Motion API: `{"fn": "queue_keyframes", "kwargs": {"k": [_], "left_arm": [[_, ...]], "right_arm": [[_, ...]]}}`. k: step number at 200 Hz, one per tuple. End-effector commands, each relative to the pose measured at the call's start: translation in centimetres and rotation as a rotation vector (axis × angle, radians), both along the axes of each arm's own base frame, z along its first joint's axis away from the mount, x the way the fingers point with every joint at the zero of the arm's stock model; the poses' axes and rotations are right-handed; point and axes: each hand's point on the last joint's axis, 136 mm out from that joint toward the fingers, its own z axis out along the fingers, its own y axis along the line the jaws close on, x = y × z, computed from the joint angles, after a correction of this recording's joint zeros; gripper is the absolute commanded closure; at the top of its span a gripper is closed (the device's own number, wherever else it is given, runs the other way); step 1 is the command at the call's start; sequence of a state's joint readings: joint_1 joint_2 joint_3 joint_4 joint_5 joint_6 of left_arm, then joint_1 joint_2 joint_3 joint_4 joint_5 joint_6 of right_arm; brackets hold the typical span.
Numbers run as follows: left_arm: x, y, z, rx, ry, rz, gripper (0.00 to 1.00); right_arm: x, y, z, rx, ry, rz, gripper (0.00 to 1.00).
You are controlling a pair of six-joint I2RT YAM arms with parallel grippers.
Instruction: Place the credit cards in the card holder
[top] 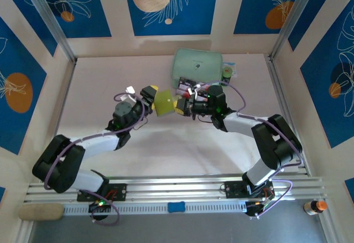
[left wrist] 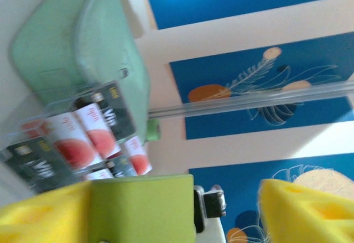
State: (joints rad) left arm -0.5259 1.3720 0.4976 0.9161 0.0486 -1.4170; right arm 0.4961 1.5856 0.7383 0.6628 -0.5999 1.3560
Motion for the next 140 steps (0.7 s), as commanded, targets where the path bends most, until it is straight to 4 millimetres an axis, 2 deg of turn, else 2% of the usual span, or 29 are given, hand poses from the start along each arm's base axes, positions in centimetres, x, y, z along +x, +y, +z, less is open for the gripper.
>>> {"fn": "queue_keyframes", "kwargs": {"k": [1,6,20,41,58,114,140], "left_arm": [[-1.2,1.2,-1.0,0.138,-0.002,-0.031,0.03],[-1.4,1.4,-1.5,0.18,0.015,-0.037,0.0],[-2.0,1.8,-2.7,0.334,0.061,-0.075,0.0],[-2.7,1.8,-3.6,0.569,0.118,-0.168,0.0],[-2.8,1.4,-4.0,0.684,0.146,-0.242,0.0],[-2.8,-2.3,-6.5,0.85,0.198,-0.419,0.0],[-3.0,-3.3,-7.5,0.895,0.206,-0.451,0.0]], "right_arm": [[-1.3,-1.1,-1.8,-0.115,-0.043,0.006,1.0],[-1.6,-1.3,-2.3,-0.143,-0.041,0.006,1.0],[-2.1,-1.7,-3.5,-0.235,-0.061,-0.002,1.0],[-3.1,-2.1,-4.8,-0.381,-0.097,-0.006,1.0],[-3.7,-2.0,-5.4,-0.439,-0.115,-0.008,1.0],[-3.9,-1.1,-5.9,-0.546,-0.159,-0.027,1.0],[-4.0,-0.7,-5.9,-0.575,-0.173,-0.025,1.0]]}}
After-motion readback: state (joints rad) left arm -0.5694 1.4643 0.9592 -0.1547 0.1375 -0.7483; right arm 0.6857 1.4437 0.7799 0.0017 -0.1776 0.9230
